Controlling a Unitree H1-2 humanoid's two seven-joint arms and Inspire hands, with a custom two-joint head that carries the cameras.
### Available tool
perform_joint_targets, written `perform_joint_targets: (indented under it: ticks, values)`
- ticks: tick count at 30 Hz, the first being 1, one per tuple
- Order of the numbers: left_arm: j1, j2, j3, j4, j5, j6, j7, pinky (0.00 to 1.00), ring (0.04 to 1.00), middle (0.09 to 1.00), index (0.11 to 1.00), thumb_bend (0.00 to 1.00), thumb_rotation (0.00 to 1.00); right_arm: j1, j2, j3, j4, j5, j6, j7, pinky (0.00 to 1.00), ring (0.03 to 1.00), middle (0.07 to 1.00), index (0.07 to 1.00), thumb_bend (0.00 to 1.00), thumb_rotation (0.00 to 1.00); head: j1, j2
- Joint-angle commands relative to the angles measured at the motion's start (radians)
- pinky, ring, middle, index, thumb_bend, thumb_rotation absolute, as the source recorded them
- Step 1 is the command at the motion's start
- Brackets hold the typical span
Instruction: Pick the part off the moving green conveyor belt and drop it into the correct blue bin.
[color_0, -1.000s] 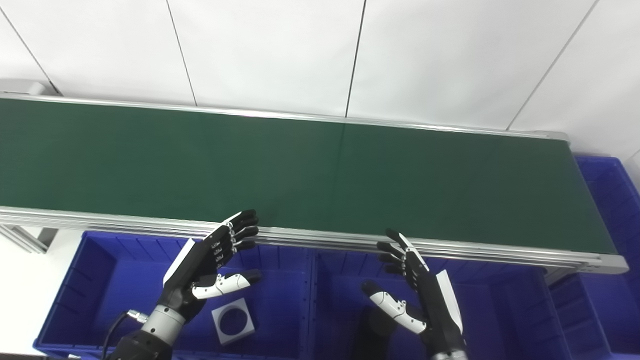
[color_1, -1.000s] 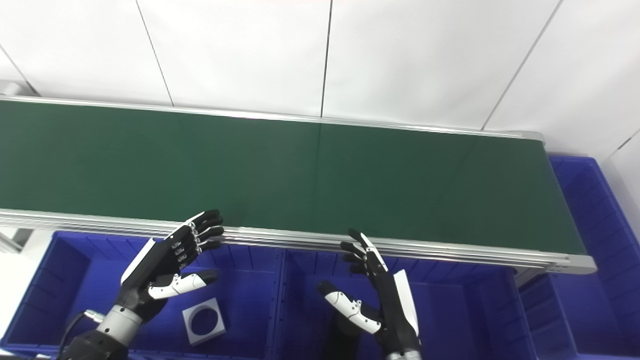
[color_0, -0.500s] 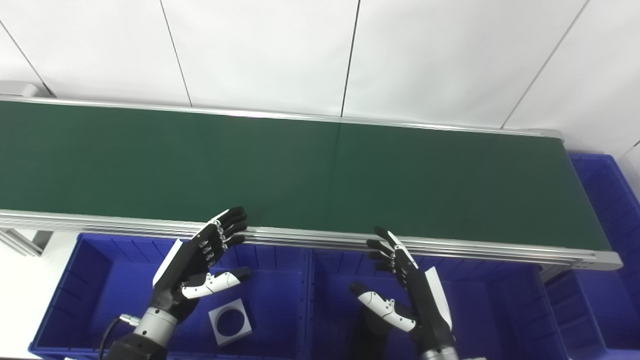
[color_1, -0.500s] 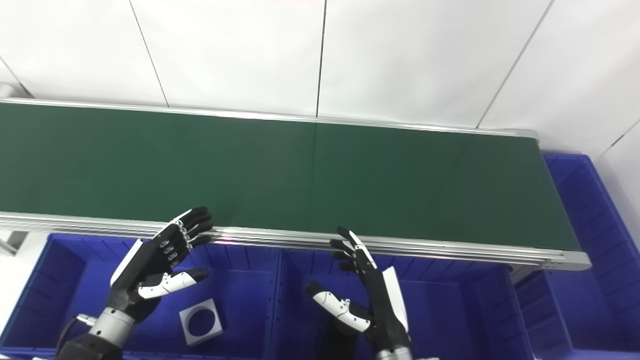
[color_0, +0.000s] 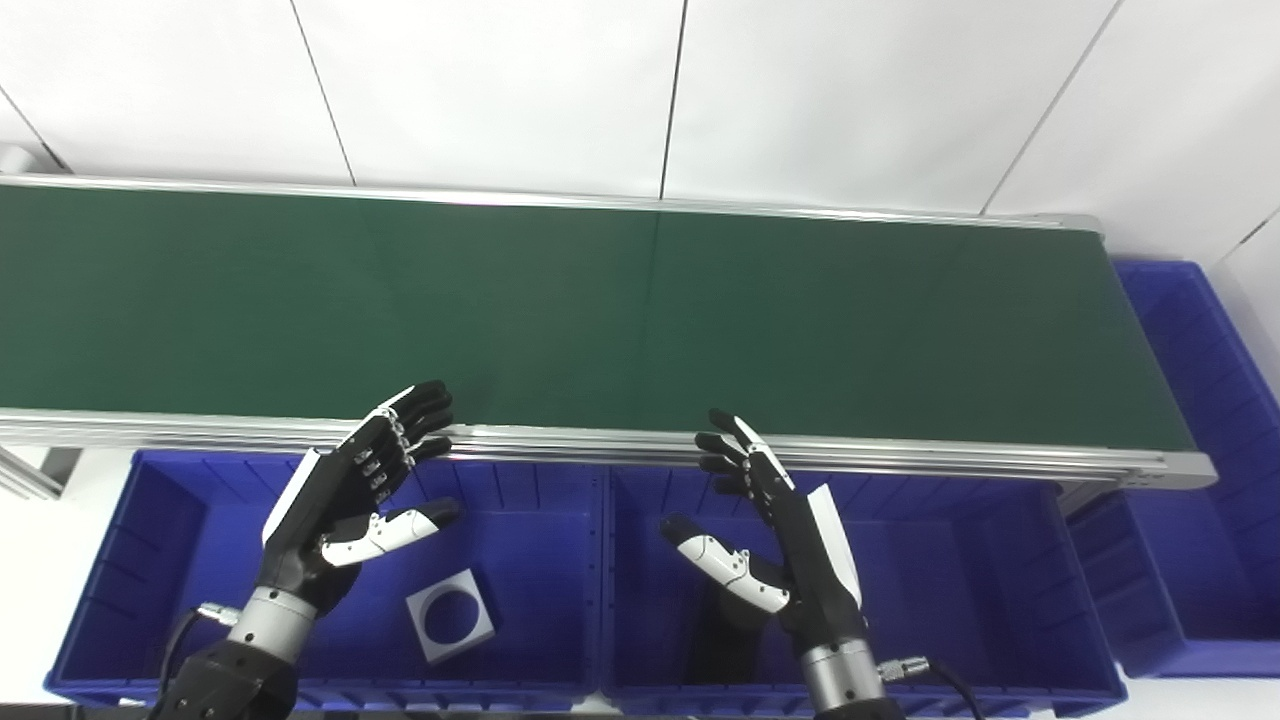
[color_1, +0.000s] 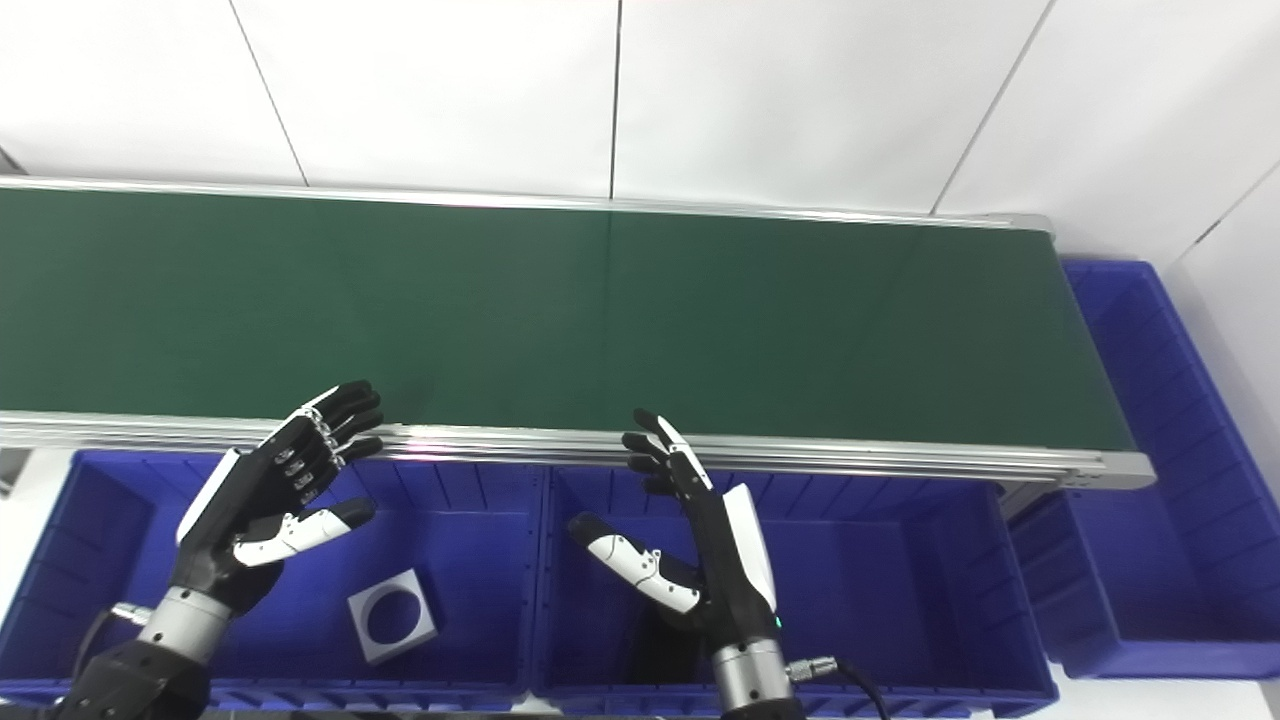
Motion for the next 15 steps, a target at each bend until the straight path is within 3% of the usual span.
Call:
perform_joint_targets:
  ticks: [1,15]
  values:
    - [-0.011,0.009,-0.004,-0.033,-0.008,-0.021,-0.007,0.82,0.879,0.883,0.862,0.82,0.25,-0.009,0.003,-0.002,-0.024,0.007,-0.002,-0.006,0.75,0.795,0.833,0.903,0.67,0.57,0.001,0.001]
    - [-0.005,0.018,-0.033,-0.045,0.018,-0.036,-0.009,0.84,0.856,0.876,0.875,0.83,0.24,-0.007,-0.013,-0.012,-0.032,0.039,0.005,0.006,0.75,0.792,0.828,0.893,0.67,0.56,0.028,-0.006]
